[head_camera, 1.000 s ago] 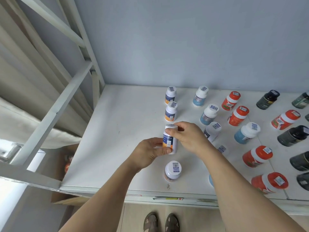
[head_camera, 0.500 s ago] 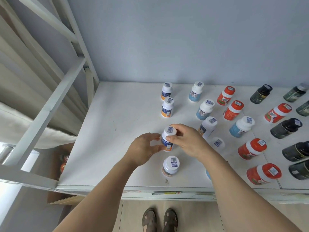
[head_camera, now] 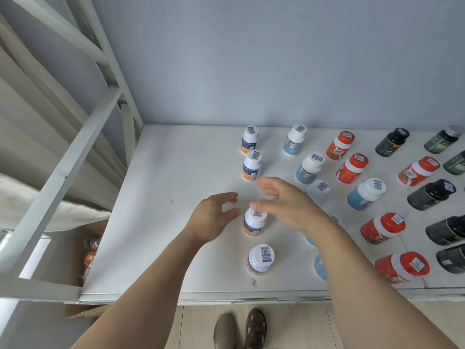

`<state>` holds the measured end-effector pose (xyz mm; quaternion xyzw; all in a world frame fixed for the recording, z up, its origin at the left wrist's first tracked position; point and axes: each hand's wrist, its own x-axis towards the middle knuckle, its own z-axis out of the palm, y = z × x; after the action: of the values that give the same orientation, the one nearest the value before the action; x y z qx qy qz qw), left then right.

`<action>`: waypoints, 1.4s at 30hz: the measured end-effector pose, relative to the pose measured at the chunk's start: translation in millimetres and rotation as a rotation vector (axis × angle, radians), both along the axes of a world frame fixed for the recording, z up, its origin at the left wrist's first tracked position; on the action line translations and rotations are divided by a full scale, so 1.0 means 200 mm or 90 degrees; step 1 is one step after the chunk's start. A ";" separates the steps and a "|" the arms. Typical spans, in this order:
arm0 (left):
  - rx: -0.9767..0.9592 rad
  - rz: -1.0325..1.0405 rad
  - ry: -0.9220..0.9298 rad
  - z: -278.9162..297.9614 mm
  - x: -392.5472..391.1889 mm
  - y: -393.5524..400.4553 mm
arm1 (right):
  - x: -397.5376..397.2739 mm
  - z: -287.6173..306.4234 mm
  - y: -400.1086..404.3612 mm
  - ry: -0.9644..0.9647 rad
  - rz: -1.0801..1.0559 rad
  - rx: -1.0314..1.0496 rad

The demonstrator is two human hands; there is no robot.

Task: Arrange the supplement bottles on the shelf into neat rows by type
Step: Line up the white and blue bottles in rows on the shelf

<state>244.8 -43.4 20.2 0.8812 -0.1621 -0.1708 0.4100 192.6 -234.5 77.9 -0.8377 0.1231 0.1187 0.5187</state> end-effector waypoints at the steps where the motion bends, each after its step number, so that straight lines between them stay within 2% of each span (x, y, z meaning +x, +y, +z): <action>1: -0.001 0.004 -0.001 0.01 0.02 -0.01 | 0.05 0.02 -0.01 -0.028 -0.026 -0.013; 5: 0.013 0.027 -0.001 0.03 0.14 -0.05 | 0.28 0.02 -0.05 -0.078 -0.090 -0.092; 9: 0.014 0.059 0.014 0.04 0.25 -0.13 | 0.47 -0.05 -0.09 -0.047 -0.043 -0.177; 14: 0.029 0.067 0.033 0.02 0.36 -0.23 | 0.59 -0.12 -0.11 -0.033 0.007 -0.195; 19: 0.017 0.051 0.085 -0.03 0.42 -0.27 | 0.64 -0.11 -0.15 -0.032 0.012 -0.157; 24: -0.097 0.050 0.136 -0.03 0.48 -0.26 | 0.70 -0.03 -0.18 -0.040 0.041 -0.104; 29: -0.152 0.024 0.172 -0.01 0.52 -0.24 | 0.72 0.00 -0.18 -0.046 0.027 -0.086; 42: -0.167 0.008 0.191 0.02 0.55 -0.23 | 0.73 0.04 -0.17 -0.040 0.015 -0.095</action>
<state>354.1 -90.2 25.2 0.7859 -0.1146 -0.2755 0.5416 337.9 -269.4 86.5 -0.8786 0.1055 0.0892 0.4571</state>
